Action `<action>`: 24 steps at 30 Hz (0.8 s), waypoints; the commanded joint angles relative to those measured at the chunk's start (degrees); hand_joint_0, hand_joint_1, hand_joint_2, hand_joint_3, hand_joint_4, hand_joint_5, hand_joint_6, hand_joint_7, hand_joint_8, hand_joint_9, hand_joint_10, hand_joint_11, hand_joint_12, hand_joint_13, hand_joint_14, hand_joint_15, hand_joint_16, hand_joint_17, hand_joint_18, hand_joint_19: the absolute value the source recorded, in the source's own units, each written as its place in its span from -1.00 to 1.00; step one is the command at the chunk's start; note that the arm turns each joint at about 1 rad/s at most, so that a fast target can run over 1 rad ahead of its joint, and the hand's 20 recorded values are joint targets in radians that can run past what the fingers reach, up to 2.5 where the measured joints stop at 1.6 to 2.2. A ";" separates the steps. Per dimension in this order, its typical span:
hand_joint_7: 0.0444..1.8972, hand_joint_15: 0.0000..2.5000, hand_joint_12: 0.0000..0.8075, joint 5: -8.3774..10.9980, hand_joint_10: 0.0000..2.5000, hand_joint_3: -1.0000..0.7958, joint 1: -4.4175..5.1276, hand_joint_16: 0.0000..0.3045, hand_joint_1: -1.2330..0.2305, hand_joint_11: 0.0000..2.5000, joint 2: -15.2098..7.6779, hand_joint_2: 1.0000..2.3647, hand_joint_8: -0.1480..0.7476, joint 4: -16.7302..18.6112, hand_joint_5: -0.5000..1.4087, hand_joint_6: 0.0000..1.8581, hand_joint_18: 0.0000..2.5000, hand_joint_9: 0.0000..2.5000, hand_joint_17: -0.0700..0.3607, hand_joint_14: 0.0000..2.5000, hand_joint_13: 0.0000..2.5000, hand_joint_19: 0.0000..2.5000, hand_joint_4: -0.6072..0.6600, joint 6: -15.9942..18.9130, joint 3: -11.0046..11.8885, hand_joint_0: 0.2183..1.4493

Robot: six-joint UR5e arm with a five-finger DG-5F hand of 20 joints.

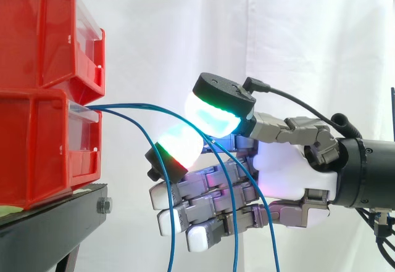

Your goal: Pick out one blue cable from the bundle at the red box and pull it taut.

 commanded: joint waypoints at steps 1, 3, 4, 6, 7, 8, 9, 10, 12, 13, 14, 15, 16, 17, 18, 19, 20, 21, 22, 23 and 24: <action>-0.05 -0.58 -0.17 0.07 -0.98 -0.35 0.00 -0.70 -0.20 -0.50 -0.01 -0.99 -0.11 -0.03 -0.71 -0.02 -0.48 -0.49 -0.20 -0.98 -0.46 -0.52 0.04 0.00 0.00 -0.38; -0.06 -0.58 -0.16 -0.02 -0.98 -0.37 0.00 -0.70 -0.16 -0.50 -0.01 -0.99 -0.11 -0.03 -0.71 -0.02 -0.48 -0.48 -0.20 -0.98 -0.46 -0.52 0.05 0.00 0.00 -0.39; -0.06 -0.58 -0.15 0.07 -0.98 -0.39 0.00 -0.70 -0.13 -0.50 -0.01 -0.99 -0.11 0.06 -0.71 -0.02 -0.47 -0.48 -0.19 -0.98 -0.45 -0.52 0.06 0.00 0.00 -0.40; -0.07 -0.58 -0.15 -0.02 -0.98 -0.41 0.00 -0.70 -0.11 -0.49 -0.01 -1.00 -0.10 -0.03 -0.71 -0.02 -0.47 -0.48 -0.19 -0.98 -0.45 -0.52 0.07 0.00 0.00 -0.42; -0.08 -0.58 -0.14 -0.02 -0.98 -0.43 0.00 -0.69 -0.10 -0.50 -0.01 -1.00 -0.10 -0.03 -0.71 -0.03 -0.47 -0.48 -0.19 -0.98 -0.45 -0.52 0.07 0.00 0.00 -0.43; -0.07 -0.59 -0.14 -0.02 -0.98 -0.44 0.00 -0.69 -0.08 -0.50 -0.01 -1.00 -0.09 0.06 -0.71 -0.03 -0.47 -0.48 -0.18 -0.99 -0.45 -0.51 0.09 0.00 0.00 -0.45; -0.07 -0.58 -0.14 -0.02 -0.98 -0.44 0.00 -0.69 -0.07 -0.49 -0.01 -1.00 -0.09 0.06 -0.71 -0.03 -0.47 -0.48 -0.18 -0.98 -0.45 -0.51 0.09 0.00 0.00 -0.46; -0.09 -0.58 -0.13 -0.02 -0.98 -0.44 0.08 -0.69 -0.06 -0.49 -0.01 -1.00 -0.09 0.06 -0.71 -0.04 -0.47 -0.47 -0.18 -0.99 -0.44 -0.51 0.09 0.00 0.00 -0.47; -0.09 -0.58 -0.12 -0.02 -0.98 -0.44 0.00 -0.68 -0.07 -0.50 -0.01 -1.00 -0.08 -0.03 -0.71 -0.05 -0.46 -0.47 -0.17 -0.98 -0.44 -0.52 0.10 0.00 0.00 -0.49; -0.09 -0.58 -0.12 -0.02 -0.98 -0.44 0.00 -0.68 -0.11 -0.49 -0.01 -1.00 -0.07 -0.03 -0.71 -0.05 -0.46 -0.47 -0.17 -0.98 -0.44 -0.53 0.10 0.00 0.00 -0.49; -0.09 -0.58 -0.12 -0.02 -0.98 -0.44 0.00 -0.68 -0.15 -0.49 -0.01 -1.00 -0.07 0.06 -0.71 -0.05 -0.46 -0.47 -0.17 -0.99 -0.44 -0.52 0.10 0.00 0.00 -0.49; -0.08 -0.59 -0.13 -0.02 -0.98 -0.44 0.00 -0.68 -0.19 -0.50 -0.01 -1.00 -0.08 0.06 -0.71 -0.05 -0.47 -0.48 -0.17 -0.99 -0.44 -0.53 0.10 0.00 0.00 -0.47; -0.06 -0.58 -0.14 -0.02 -0.98 -0.44 0.00 -0.69 -0.22 -0.50 -0.01 -1.00 -0.09 0.06 -0.71 -0.05 -0.47 -0.48 -0.18 -0.98 -0.45 -0.53 0.08 0.00 0.00 -0.45; -0.06 -0.58 -0.15 -0.02 -0.98 -0.44 0.00 -0.69 -0.24 -0.49 -0.01 -1.00 -0.10 0.06 -0.71 -0.05 -0.47 -0.48 -0.18 -0.98 -0.45 -0.53 0.07 0.00 0.00 -0.43; -0.04 -0.59 -0.16 -0.02 -0.98 -0.40 0.00 -0.70 -0.27 -0.50 -0.01 -0.99 -0.11 0.06 -0.71 -0.05 -0.47 -0.48 -0.19 -0.98 -0.45 -0.53 0.07 0.00 0.00 -0.40; -0.04 -0.59 -0.17 -0.02 -0.98 -0.35 0.00 -0.70 -0.28 -0.50 -0.01 -0.99 -0.11 0.06 -0.71 -0.04 -0.48 -0.48 -0.20 -0.98 -0.45 -0.54 0.05 0.00 0.00 -0.36; -0.04 -0.58 -0.17 -0.02 -0.98 -0.33 0.00 -0.70 -0.29 -0.49 -0.01 -0.99 -0.11 0.06 -0.70 -0.04 -0.48 -0.48 -0.20 -0.98 -0.45 -0.54 0.03 0.00 0.00 -0.36; -0.02 -0.59 -0.17 -0.02 -0.98 -0.28 0.00 -0.70 -0.29 -0.50 -0.01 -0.98 -0.11 0.06 -0.71 -0.03 -0.47 -0.48 -0.20 -0.98 -0.45 -0.54 -0.01 0.00 0.00 -0.36; 0.01 -0.59 -0.17 -0.02 -0.98 -0.25 0.00 -0.70 -0.29 -0.50 0.08 -0.98 -0.12 0.06 -0.71 -0.03 -0.47 -0.48 -0.20 -0.98 -0.45 -0.54 -0.02 0.00 0.00 -0.35; 0.01 -0.58 -0.17 -0.02 -0.98 -0.23 0.00 -0.70 -0.29 -0.49 0.08 -0.98 -0.12 0.06 -0.71 -0.03 -0.47 -0.48 -0.20 -0.98 -0.45 -0.54 -0.03 0.00 0.00 -0.35; 0.01 -0.59 -0.17 0.07 -0.98 -0.20 0.00 -0.70 -0.29 -0.49 -0.01 -0.97 -0.12 -0.03 -0.71 -0.02 -0.47 -0.48 -0.20 -0.98 -0.45 -0.54 -0.06 0.00 0.00 -0.35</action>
